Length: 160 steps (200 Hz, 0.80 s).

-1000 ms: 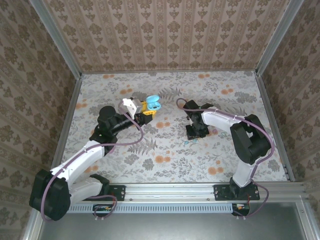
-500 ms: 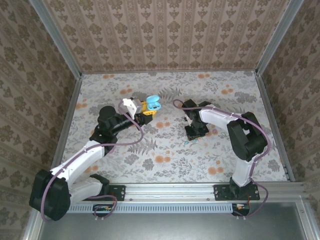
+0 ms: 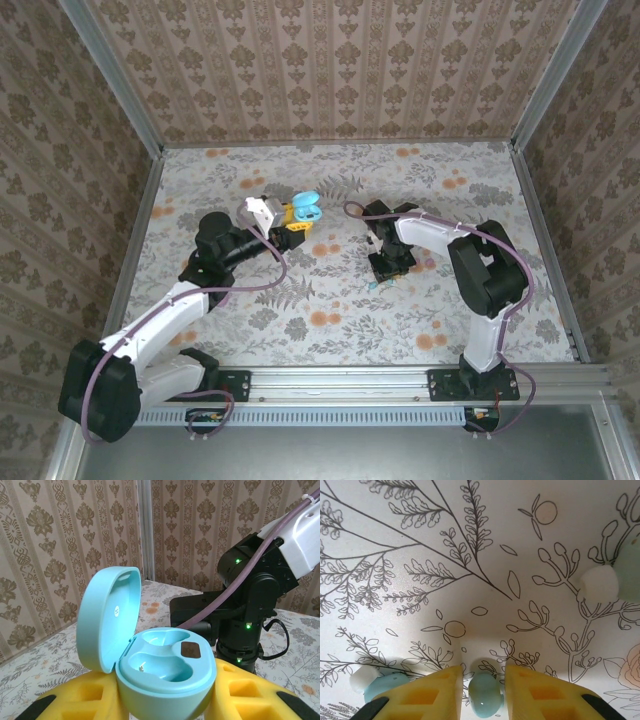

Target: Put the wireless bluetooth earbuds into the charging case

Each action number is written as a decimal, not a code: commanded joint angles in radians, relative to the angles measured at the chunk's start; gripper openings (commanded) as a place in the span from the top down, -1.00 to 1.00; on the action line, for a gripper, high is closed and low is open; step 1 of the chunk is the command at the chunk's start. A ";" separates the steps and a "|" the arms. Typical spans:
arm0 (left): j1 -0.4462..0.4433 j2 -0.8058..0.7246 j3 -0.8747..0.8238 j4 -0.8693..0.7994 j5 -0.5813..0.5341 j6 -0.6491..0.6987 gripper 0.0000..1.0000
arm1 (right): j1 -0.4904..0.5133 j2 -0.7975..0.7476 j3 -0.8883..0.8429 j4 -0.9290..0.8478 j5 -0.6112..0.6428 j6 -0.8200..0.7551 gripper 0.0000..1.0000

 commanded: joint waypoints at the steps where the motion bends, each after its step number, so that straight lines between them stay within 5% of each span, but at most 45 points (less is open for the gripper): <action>1: 0.007 -0.022 0.012 0.004 -0.001 0.015 0.53 | 0.005 0.023 0.025 -0.038 -0.002 -0.017 0.40; 101: 0.007 -0.016 0.018 0.006 -0.008 0.009 0.53 | -0.009 -0.061 0.024 -0.024 -0.039 0.027 0.57; 125: 0.010 -0.018 0.020 0.010 -0.026 0.004 0.53 | -0.070 -0.179 0.002 0.039 -0.251 0.067 0.58; 160: 0.035 -0.019 0.011 0.036 -0.020 -0.016 0.53 | -0.195 -0.328 -0.051 0.256 -0.790 0.219 0.57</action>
